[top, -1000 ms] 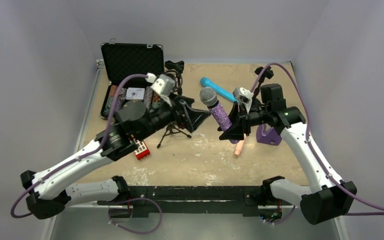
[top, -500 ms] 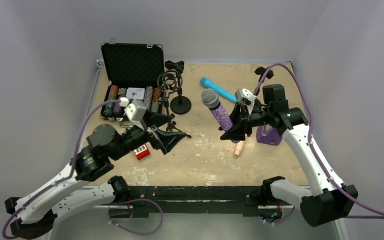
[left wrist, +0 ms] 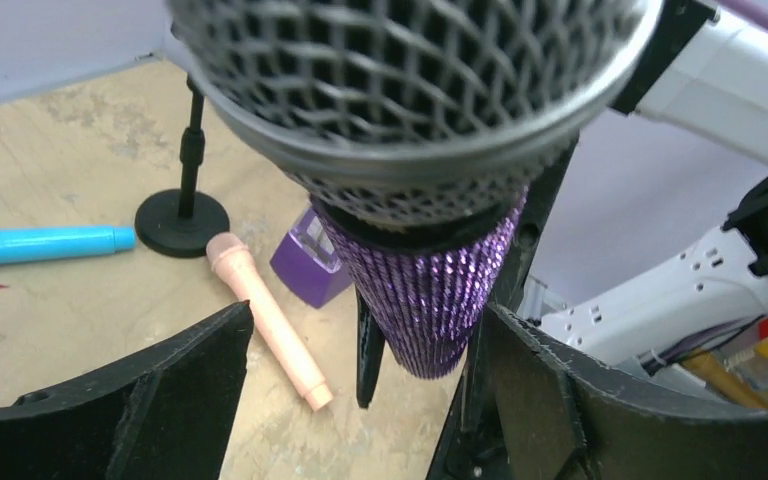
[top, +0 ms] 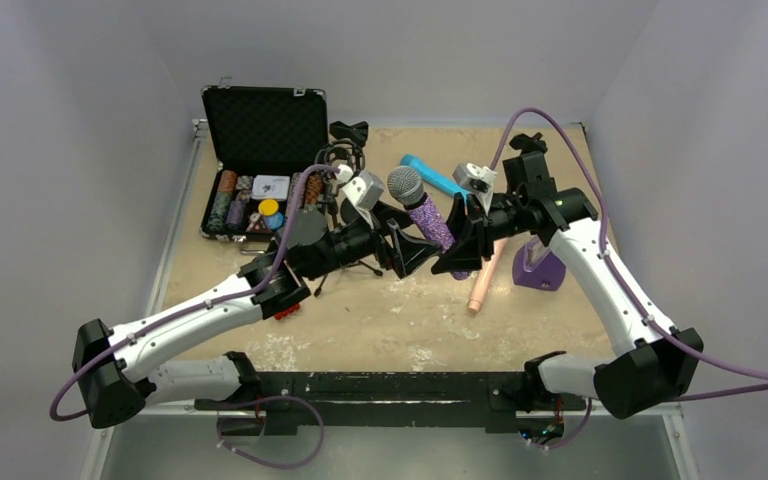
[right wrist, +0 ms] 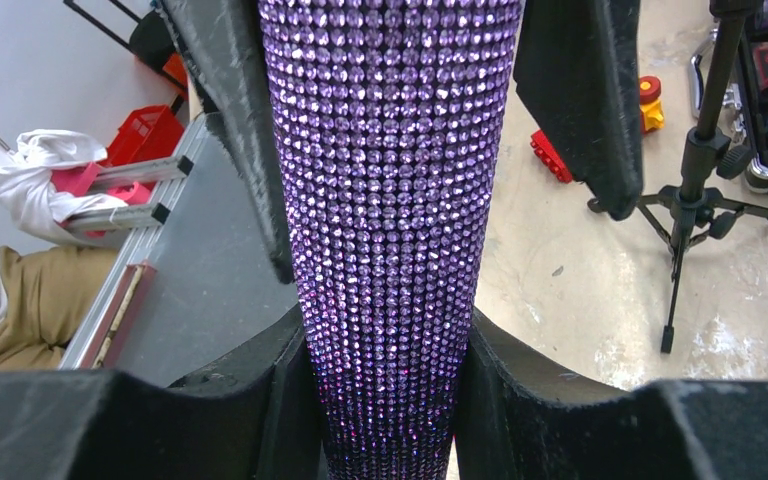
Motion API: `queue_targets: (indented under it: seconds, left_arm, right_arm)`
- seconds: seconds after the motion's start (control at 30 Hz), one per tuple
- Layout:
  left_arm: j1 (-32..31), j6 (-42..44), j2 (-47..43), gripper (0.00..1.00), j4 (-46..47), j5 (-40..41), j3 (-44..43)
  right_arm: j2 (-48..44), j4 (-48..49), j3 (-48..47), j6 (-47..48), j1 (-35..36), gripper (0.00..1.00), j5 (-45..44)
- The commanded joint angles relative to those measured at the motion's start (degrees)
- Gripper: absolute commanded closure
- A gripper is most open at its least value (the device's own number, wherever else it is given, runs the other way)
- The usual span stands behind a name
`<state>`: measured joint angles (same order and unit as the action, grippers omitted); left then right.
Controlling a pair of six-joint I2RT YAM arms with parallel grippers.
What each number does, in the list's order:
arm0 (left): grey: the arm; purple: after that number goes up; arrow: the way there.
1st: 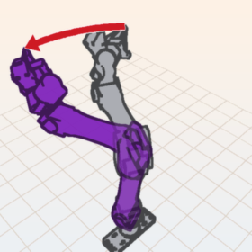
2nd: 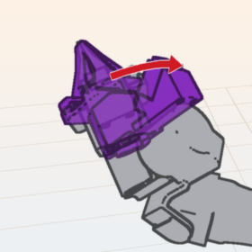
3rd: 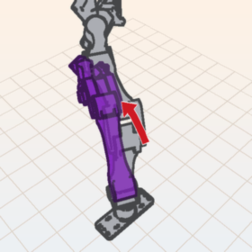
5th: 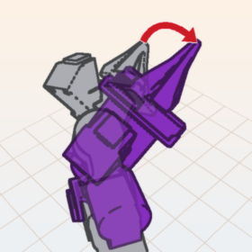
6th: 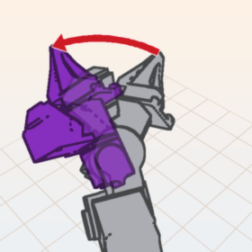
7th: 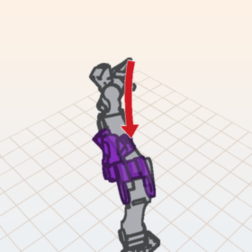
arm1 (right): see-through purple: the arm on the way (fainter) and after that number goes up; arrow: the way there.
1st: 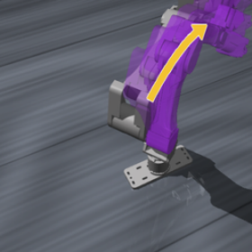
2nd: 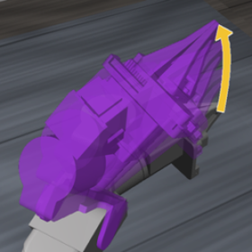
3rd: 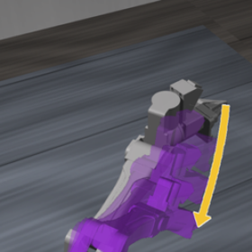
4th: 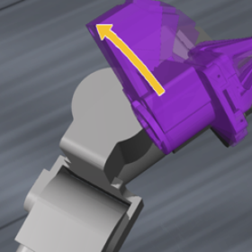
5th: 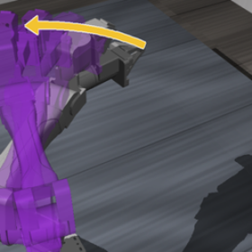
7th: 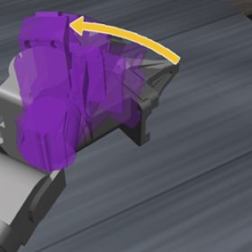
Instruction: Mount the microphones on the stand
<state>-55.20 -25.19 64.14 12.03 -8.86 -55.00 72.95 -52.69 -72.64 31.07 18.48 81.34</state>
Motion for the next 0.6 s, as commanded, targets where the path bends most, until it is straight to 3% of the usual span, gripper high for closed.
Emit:
queue_targets:
  seconds: [0.0, 0.27, 0.4, 0.5, 0.53, 0.57]
  left_arm:
    - [-0.26, -3.1, 0.22, 0.15, 11.69, 3.81, -2.22]
    - [-0.26, -5.78, 1.56, 0.18, 18.61, 5.82, -1.07]
    - [-0.26, -7.01, 3.16, 0.27, 20.21, 5.06, -1.44]
    - [-0.26, -7.26, 3.77, 0.5, 19.92, 4.02, -1.68]
    - [-0.26, -7.13, 3.57, 0.65, 19.64, 3.5, -1.64]
    - [-0.22, -6.9, 3.11, 0.89, 19.01, 3.19, -1.55]
  right_arm:
    - [-1.62, 2.55, 0.21, -0.7, 0.62, 1.0, 4.09]
    - [-1.21, 2.91, 0.4, -0.99, 1.24, 1.0, 4.44]
    - [-1.31, 3.16, 0.5, -1.19, 1.55, 1.0, 4.53]
    - [-1.55, 3.2, 0.65, -1.27, 1.65, 1.0, 4.55]
    - [-1.62, 3.2, 0.79, -1.2, 1.69, 1.0, 4.53]
    - [-1.82, 3.2, 0.94, -1.08, 1.73, 0.98, 4.33]
